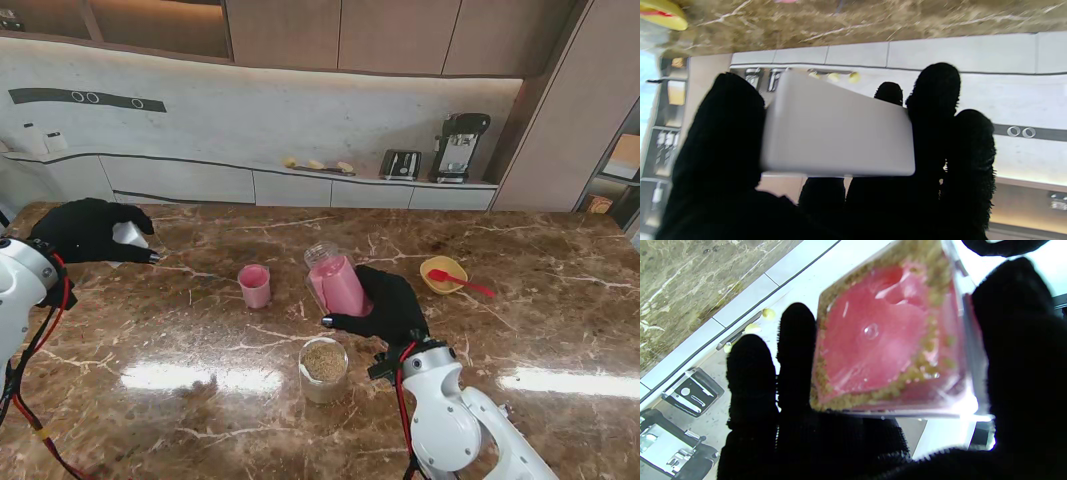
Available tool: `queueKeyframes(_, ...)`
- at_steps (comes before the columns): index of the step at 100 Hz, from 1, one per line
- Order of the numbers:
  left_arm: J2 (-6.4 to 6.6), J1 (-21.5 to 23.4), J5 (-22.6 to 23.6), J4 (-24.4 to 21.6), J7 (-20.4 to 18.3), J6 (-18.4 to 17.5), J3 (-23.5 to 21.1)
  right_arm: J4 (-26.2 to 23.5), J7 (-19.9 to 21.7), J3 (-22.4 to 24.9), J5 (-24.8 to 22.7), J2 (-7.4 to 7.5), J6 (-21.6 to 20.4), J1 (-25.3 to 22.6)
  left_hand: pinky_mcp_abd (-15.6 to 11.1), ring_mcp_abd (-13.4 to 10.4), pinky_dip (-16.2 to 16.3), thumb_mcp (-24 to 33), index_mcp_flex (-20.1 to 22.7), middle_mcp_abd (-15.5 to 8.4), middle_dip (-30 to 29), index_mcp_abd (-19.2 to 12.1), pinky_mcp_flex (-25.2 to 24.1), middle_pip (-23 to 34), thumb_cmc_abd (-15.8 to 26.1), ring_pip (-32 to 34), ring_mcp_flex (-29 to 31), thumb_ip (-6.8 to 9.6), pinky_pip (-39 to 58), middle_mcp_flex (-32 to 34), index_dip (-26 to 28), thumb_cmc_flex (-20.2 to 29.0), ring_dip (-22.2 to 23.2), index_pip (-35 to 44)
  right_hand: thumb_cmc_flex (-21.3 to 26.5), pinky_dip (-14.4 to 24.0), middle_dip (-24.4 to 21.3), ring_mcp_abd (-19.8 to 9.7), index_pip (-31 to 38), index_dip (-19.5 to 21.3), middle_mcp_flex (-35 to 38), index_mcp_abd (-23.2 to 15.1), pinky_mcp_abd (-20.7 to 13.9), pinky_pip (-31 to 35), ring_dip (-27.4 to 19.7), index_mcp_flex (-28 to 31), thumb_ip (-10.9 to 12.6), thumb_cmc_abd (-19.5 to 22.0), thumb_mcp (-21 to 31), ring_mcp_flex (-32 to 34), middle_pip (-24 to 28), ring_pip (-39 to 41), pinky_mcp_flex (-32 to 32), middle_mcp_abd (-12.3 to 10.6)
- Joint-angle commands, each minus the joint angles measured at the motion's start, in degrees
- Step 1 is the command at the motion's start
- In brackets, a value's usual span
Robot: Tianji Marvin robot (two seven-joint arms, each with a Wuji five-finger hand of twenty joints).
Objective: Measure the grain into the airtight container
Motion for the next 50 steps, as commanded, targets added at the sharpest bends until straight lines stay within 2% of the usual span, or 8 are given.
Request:
queueKeyframes(1,0.12,1.0,0.5,3.7,0.8,0.6,0.4,0.5,0.9,-0.4,0.5,-0.18,0.5,0.2,-0.3,-2.2,-0.7,4.6,2.6,-10.2,0.4,0.7,-0.8,2.4,11.6,3.4,2.0,1.12,3.6,10.4,0.1,14.3,-0.2,0.0,11.8,1.2,1.9,-5.2,8.6,2.7,4.4,-19.7,-1.7,1.7,-0.1,7.3,2.6,11.1,16.9,2.6,5.1,0.8,0.4,-7.8)
queueKeyframes(37,-0.26,-0.2,5.2,14.8,6.4,4.3,7.7,2.1,1.6,-1.5,0.8,-0.18,1.6,1.6,-0.2,-2.0,-0.3,4.1,2.3,-10.0,0.4,0.5,-1.4,2.5,11.6,3.2,1.3,1.2,3.3,10.0,0.4,14.5,-0.1,0.2,11.7,1.2,1.9,-5.2,8.5,2.7,4.4,-19.8,-1.6,1.6,-0.1,7.3,2.6,11.1,17.0,2.6,5.2,0.8,0.4,-7.8)
queueKeyframes(50,-0.06,-1.1,7.9,18.0,7.3,3.9,10.3,2.6,1.5,-1.6,1.1,-0.26,1.6,1.8,0.3,-1.9,-0.2,3.9,2.3,-10.2,0.3,0.2,-1.9,2.5,11.8,3.0,1.1,1.21,3.0,10.1,0.5,14.2,-0.2,0.3,11.6,1.1,1.9,-5.2,8.5,2.7,4.4,-19.8,-1.6,1.6,-0.1,7.2,2.6,11.1,16.9,2.6,5.2,0.8,0.4,-7.7)
